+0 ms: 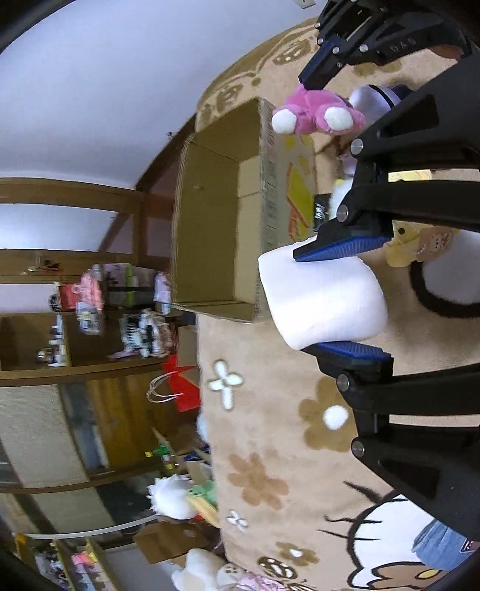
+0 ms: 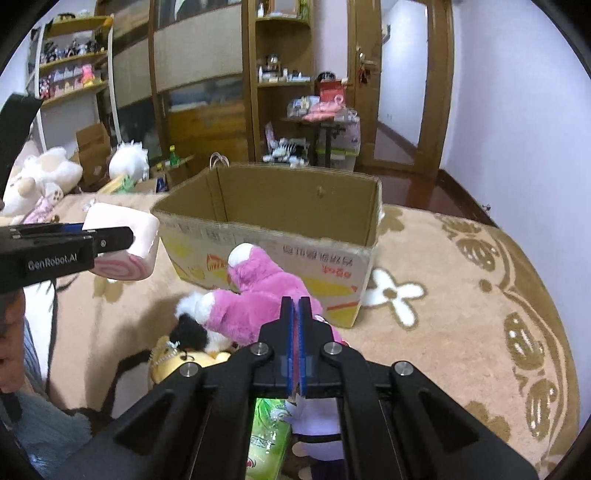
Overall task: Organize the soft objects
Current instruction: 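Carry the cushion and pink bear into the box and release both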
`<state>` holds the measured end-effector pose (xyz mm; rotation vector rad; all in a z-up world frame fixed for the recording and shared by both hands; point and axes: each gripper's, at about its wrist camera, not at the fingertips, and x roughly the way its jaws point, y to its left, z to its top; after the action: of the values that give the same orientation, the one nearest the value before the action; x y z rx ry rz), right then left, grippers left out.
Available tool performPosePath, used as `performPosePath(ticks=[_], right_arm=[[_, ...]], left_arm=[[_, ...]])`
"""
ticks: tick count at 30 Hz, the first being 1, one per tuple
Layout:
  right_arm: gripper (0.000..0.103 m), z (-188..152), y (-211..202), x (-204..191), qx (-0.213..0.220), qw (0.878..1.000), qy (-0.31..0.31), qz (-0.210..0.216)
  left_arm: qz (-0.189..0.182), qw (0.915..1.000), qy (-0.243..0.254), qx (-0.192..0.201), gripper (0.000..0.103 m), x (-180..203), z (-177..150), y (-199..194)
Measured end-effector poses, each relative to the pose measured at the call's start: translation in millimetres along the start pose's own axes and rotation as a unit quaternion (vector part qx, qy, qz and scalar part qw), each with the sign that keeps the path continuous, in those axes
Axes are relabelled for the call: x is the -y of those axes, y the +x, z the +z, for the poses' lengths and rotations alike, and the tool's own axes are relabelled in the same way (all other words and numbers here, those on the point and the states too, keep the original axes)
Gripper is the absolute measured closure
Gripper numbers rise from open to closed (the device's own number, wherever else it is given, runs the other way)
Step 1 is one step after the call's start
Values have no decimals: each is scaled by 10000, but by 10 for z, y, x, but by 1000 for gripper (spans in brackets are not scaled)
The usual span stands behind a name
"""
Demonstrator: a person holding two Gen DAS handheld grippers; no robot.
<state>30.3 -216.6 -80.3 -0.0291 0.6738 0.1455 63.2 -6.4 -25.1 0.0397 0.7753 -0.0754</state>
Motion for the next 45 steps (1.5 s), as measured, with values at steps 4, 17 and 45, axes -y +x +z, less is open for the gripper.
performPosePath(ticks=[4,17,45], right_arm=[[100,107,-204,56,300,9995,116,-20],[100,580,-382,144,936,9956,98,34],[100,775,731,452,399,9963,427,627]], left_arm=[[-36,9992,145,380,65,52,66,-130],[-92,9938,525,971,65,288,446,-147],[-303,9966,766,92,54,429,668,963]])
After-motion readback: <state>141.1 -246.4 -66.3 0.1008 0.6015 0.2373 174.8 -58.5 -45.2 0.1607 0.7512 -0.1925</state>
